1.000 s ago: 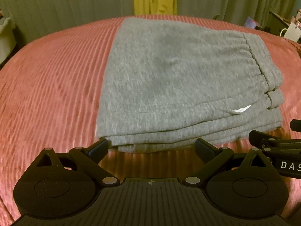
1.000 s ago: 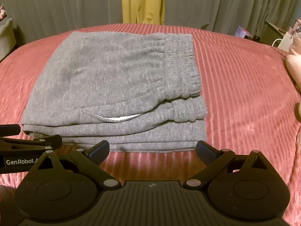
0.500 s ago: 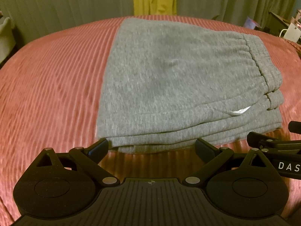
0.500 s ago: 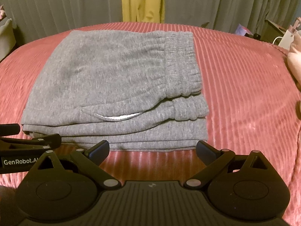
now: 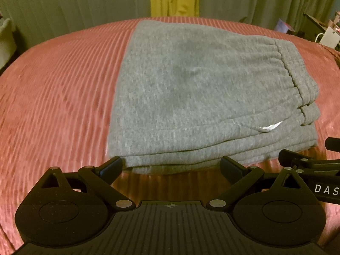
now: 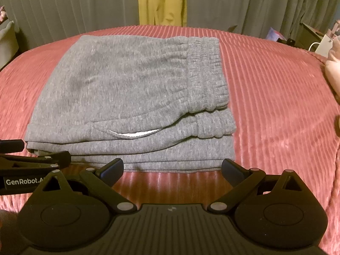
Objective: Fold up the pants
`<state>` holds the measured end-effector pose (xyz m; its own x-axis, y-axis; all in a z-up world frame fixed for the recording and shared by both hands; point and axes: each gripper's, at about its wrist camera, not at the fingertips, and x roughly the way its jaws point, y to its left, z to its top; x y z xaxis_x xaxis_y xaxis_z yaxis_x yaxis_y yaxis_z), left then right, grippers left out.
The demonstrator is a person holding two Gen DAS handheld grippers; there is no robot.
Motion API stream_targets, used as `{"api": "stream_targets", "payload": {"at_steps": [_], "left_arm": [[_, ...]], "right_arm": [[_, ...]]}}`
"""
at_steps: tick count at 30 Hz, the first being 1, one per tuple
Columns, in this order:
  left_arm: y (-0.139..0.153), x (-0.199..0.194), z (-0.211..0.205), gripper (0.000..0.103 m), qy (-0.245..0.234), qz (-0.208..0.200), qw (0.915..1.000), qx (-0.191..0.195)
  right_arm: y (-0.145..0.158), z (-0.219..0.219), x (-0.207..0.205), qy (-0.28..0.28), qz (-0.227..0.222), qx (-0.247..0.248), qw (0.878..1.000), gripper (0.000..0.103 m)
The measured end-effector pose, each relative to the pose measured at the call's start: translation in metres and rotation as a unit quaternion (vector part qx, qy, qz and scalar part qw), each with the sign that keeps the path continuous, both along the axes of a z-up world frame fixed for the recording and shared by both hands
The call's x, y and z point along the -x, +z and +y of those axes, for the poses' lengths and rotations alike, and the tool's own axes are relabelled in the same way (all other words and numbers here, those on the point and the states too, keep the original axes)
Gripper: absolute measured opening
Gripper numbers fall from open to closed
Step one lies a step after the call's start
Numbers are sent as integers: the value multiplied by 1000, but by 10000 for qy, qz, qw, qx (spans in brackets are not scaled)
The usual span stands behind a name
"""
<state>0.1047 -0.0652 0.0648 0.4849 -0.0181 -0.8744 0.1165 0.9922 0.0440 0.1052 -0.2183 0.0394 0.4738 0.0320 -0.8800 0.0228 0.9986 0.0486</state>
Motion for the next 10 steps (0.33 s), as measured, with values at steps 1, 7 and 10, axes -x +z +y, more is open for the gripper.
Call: {"api": "stream_targets", "payload": {"at_steps": [1,7,10], "left_arm": [[0,0,0,101,0,-5,10000,-17],[0,2,-3,101,-53,-69,9999,-103],[0,2,-4,101,-94,-54,9998,-146]], "right_arm": [[0,0,0,-1,5,-2,10000,99],[1,0,0,-5,-12,3,10000,99],[1,0,1,-3,-11,-6,10000,99]]}}
